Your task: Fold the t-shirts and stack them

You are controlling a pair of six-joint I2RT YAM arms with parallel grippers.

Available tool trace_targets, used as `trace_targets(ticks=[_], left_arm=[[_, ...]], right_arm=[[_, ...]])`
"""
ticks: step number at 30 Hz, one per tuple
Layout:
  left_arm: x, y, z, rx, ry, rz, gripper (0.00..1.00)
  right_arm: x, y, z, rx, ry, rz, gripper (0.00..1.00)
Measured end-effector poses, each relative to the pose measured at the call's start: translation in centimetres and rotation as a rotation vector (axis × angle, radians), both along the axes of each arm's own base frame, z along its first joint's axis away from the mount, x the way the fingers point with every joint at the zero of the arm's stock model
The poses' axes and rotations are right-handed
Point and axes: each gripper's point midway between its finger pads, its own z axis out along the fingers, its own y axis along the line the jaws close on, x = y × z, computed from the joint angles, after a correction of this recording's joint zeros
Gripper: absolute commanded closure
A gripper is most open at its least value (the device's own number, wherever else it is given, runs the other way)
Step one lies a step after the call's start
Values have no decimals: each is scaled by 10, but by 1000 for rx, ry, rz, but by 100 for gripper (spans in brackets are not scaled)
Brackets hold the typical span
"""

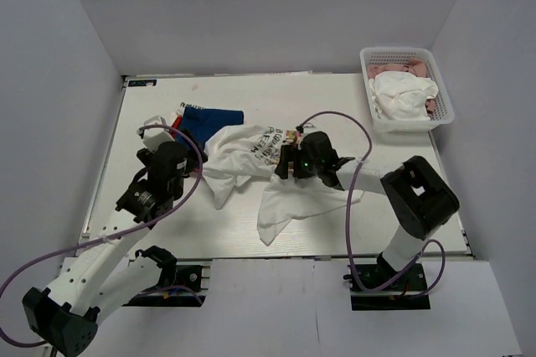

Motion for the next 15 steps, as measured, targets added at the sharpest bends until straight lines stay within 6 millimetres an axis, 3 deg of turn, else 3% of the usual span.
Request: trace_targets(ticks=[8,15], left_arm=[[12,-17,-32,61,115,-70,0],[25,-33,-53,110,217,-131,0]], right_arm=[[-30,-85,-5,-133,-10,-278,10],[-44,-152,7,-249,8,-529,10]])
